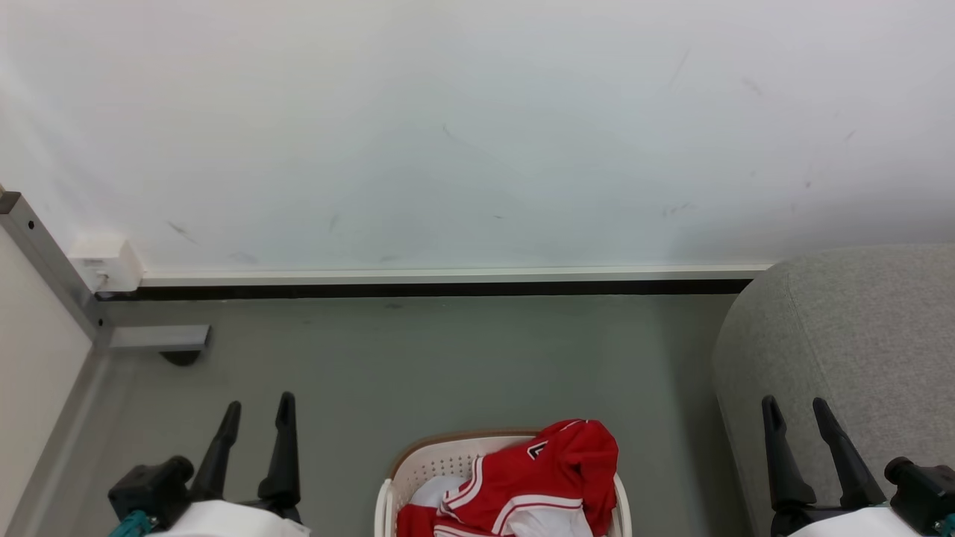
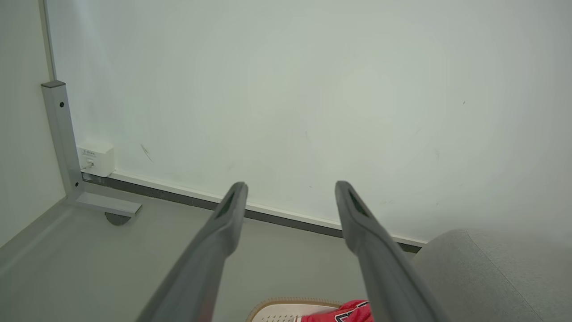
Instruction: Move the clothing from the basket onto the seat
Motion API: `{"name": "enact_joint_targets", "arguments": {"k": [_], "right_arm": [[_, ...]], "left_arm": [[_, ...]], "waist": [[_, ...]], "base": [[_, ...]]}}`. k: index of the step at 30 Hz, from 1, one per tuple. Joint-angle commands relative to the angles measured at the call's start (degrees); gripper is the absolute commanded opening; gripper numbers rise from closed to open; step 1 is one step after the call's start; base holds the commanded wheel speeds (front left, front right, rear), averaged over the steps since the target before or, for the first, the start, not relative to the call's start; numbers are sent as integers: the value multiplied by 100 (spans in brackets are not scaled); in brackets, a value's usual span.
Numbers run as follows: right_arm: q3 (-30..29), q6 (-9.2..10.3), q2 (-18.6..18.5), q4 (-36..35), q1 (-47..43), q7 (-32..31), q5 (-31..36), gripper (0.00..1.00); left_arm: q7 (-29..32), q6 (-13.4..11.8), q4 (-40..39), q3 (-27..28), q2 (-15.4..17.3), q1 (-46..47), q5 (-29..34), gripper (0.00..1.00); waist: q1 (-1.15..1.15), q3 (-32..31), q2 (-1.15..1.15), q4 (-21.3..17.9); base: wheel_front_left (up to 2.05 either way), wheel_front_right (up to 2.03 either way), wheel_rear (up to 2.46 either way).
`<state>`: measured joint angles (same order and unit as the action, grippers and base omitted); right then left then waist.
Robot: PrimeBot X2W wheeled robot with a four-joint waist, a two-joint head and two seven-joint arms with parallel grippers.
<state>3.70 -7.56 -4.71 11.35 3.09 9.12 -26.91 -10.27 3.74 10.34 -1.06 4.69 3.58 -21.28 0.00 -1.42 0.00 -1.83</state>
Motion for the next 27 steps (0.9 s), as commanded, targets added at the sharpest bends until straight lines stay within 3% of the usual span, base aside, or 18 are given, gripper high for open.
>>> {"name": "enact_joint_targets", "arguments": {"k": [1, 27], "right_arm": [[-16, 10, 16, -39, -37, 45, 211, 100], [14, 12, 138, -89, -84, 82, 1446, 100]], "left_arm": [[-68, 17, -55, -13, 57, 10, 222, 100], [-376, 101, 160, -51, 21, -4, 1312, 100]], "waist": [[0, -8, 0, -3], [0, -70, 0, -80]], "base": [[0, 0, 0], [0, 0, 0]]}}
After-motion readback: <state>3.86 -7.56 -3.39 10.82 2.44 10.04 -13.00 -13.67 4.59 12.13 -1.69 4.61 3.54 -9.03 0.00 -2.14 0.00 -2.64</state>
